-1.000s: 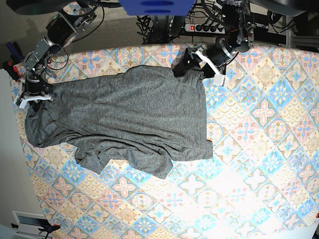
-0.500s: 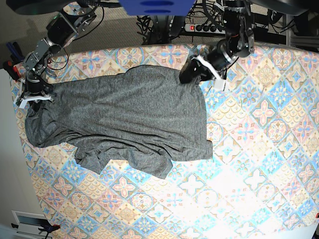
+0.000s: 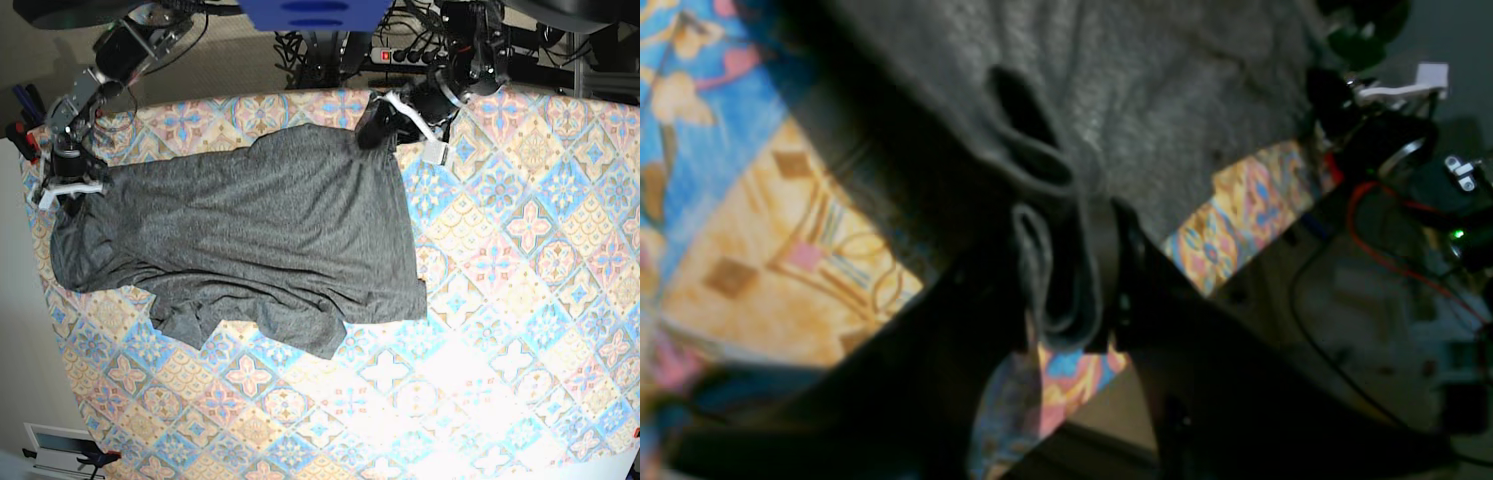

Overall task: Layout the t-shirt on the table in an organized manner, then fold the t-shirt properly
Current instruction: 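Release the shirt with the left gripper and lift it off, then grasp the shirt corner near the left gripper, then pull the grasped corner with the left gripper away from the right gripper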

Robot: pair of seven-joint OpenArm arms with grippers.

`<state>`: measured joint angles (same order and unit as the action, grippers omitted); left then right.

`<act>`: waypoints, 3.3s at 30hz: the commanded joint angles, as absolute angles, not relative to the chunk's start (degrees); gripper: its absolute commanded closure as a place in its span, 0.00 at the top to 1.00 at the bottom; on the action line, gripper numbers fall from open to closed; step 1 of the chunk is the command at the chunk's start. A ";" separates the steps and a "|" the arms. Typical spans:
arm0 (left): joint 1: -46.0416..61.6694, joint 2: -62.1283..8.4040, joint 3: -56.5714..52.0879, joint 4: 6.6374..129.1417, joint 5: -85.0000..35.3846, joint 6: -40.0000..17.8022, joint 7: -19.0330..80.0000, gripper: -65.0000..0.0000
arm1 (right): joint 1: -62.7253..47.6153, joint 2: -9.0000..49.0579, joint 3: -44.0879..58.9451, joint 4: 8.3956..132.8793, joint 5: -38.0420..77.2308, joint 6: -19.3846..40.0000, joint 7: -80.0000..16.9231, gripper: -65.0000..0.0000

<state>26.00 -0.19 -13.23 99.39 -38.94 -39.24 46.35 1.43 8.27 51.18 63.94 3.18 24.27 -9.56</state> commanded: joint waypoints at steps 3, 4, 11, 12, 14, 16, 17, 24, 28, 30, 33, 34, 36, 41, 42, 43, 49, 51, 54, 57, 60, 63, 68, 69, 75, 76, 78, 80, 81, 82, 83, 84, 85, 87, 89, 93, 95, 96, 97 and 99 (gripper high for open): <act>25.71 -0.40 -13.41 102.46 -40.57 -40.00 45.58 0.14 | 1.98 9.27 51.38 68.00 2.86 23.87 -9.80 0.00; 25.71 -0.40 -13.49 102.73 -40.66 -40.00 45.58 0.14 | 1.89 9.27 51.38 68.97 2.86 23.87 -9.80 0.00; 25.36 -1.98 -13.32 104.04 -47.78 -40.00 45.67 0.14 | 1.63 9.27 51.38 73.27 2.95 23.87 -9.89 0.00; 25.36 -2.51 -13.23 104.40 -49.36 -40.00 45.67 0.14 | 1.63 9.27 51.38 73.27 2.95 23.87 -9.89 0.00; 25.63 -3.30 -13.41 104.66 -52.00 -40.00 45.67 0.14 | 1.63 9.27 51.47 73.27 2.95 23.87 -9.98 0.00; 25.63 -4.62 -13.41 104.66 -54.55 -40.00 45.67 0.14 | 1.63 9.27 51.56 73.27 2.95 23.87 -9.89 0.00; 25.63 -5.41 -13.41 104.66 -55.60 -40.00 45.67 0.14 | 1.63 9.27 51.65 73.27 2.95 23.87 -9.89 0.00; 25.63 -9.54 -13.49 104.75 -58.68 -40.00 45.67 0.14 | 1.98 9.27 51.65 73.27 2.95 23.87 -9.71 0.00; 25.54 -9.71 -13.58 106.42 -58.51 -37.49 45.67 0.14 | 2.07 9.27 51.65 73.27 2.95 23.87 -8.04 0.00; 25.27 -9.71 -13.49 107.03 -58.24 -35.47 45.67 0.14 | 2.07 9.27 51.65 73.27 2.95 23.87 -6.29 0.00; 25.27 -9.71 -12.97 107.03 -58.24 -33.54 45.76 0.15 | 2.07 9.27 51.65 73.27 2.95 23.87 -6.29 0.00; 25.27 -9.71 -12.97 107.03 -58.24 -33.45 46.55 0.15 | 2.07 9.27 51.65 73.27 2.95 23.87 -6.46 0.00; 25.27 -9.71 -13.14 107.03 -58.24 -33.27 48.92 0.15 | 2.07 9.27 51.65 73.19 2.95 23.87 -6.64 0.00; 25.19 -9.71 -13.58 107.12 -58.07 -32.22 52.26 0.36 | 2.07 9.27 51.47 72.57 2.68 23.87 -6.55 0.00; 25.27 -9.71 -13.85 107.12 -57.36 -31.25 52.26 0.41 | 2.07 9.27 51.38 72.57 2.59 23.87 -6.55 0.00; 25.36 -9.71 -14.55 107.12 -56.40 -30.02 52.26 0.47 | 2.07 9.27 51.30 72.57 2.59 23.87 -6.55 0.00; 25.19 -10.42 -15.43 107.12 -48.75 -29.14 52.79 0.65 | 1.89 9.27 51.21 72.48 2.59 23.87 -6.64 0.00; 25.19 -10.59 -15.16 107.12 -45.23 -28.97 52.79 0.65 | 1.71 9.27 51.21 72.48 2.51 23.87 -6.64 0.00; 25.10 -10.42 -14.64 106.77 -40.04 -28.97 52.79 0.63 | 1.71 9.27 51.21 72.48 2.51 23.87 -6.64 0.00; 23.60 -10.33 -10.59 105.54 -37.14 -28.97 52.35 0.62 | 1.71 9.36 51.21 72.48 2.51 23.87 -6.64 0.00; 20.09 -8.57 -8.40 99.91 -36.44 -28.70 52.35 0.62 | 1.71 9.36 51.21 72.48 2.51 23.87 -6.64 0.00; 17.10 -6.46 -9.01 92.97 -36.26 -28.88 52.35 0.62 | 1.63 9.36 51.21 72.48 2.51 23.87 -6.64 0.00; 16.22 -5.93 -6.73 90.59 -36.62 -28.88 52.35 0.57 | 1.63 9.36 51.21 72.57 2.51 23.87 -6.64 0.00; 16.22 -6.02 -5.41 91.12 -36.62 -28.88 52.44 0.54 | 1.63 9.36 51.21 72.57 2.51 23.87 -6.64 0.00; 16.40 -5.67 -2.07 92.88 -36.70 -28.53 52.88 0.17 | 1.71 9.36 51.30 72.57 2.51 23.87 -6.64 0.00; 16.40 -5.67 -2.07 92.88 -36.79 -28.53 52.88 0.11 | 1.80 9.36 51.30 72.66 2.51 23.87 -6.64 0.00; 16.40 -5.67 -1.80 93.23 -36.88 -28.53 52.88 0.08 | 1.89 9.36 51.30 72.66 2.51 23.87 -6.64 0.00; 16.57 -5.67 -1.89 94.55 -37.14 -28.53 52.97 0.09 | 1.89 9.36 51.30 72.66 2.51 23.87 -6.64 0.00; 16.92 -5.67 -2.07 95.69 -37.93 -28.53 52.97 0.09 | 1.89 9.36 51.30 72.75 2.51 23.87 -6.64 0.00; 17.36 -6.02 -2.15 97.19 -39.43 -28.53 52.97 0.09 | 1.89 9.36 51.30 72.75 2.51 23.87 -6.64 0.00; 17.45 -6.11 -2.15 98.51 -41.01 -28.53 52.97 0.09 | 1.89 9.36 51.30 72.75 2.51 23.87 -6.64 0.00; 17.45 -6.20 -2.24 99.65 -42.51 -28.53 52.97 0.09 | 1.89 9.36 51.30 72.75 2.51 23.87 -6.64 0.00; 17.45 -6.20 -3.03 100.70 -44.18 -28.53 52.97 0.09 | 1.98 9.36 51.30 72.75 2.51 23.87 -6.64 0.00; 17.27 -6.20 -5.41 102.11 -47.69 -28.53 52.97 0.09 | 1.98 9.36 51.30 72.66 2.51 23.87 -6.64 0.00; 16.75 -6.11 -7.34 102.02 -50.33 -28.53 52.88 0.09 | 2.07 9.36 51.30 72.57 2.59 23.87 -6.64 0.00; 14.73 -6.11 -8.31 101.85 -49.98 -28.53 52.88 0.09 | 2.07 9.36 51.30 72.57 2.59 23.87 -6.64 0.00; 14.20 -6.11 -9.19 101.85 -49.45 -28.44 52.88 0.09 | 2.07 9.36 51.30 72.57 2.59 23.87 -6.64 0.00; 13.58 -6.11 -9.71 101.85 -49.36 -28.44 52.88 0.09 | 2.07 9.36 51.30 72.48 2.59 23.87 -6.64 0.00; 13.14 -6.11 -10.24 101.85 -49.36 -28.44 52.88 0.09 | 2.07 9.36 51.30 72.48 2.59 23.87 -6.64 0.00; 12.70 -6.11 -10.77 101.14 -49.54 -28.44 52.88 0.09 | 2.07 9.36 51.30 72.48 2.59 23.87 -6.64 0.00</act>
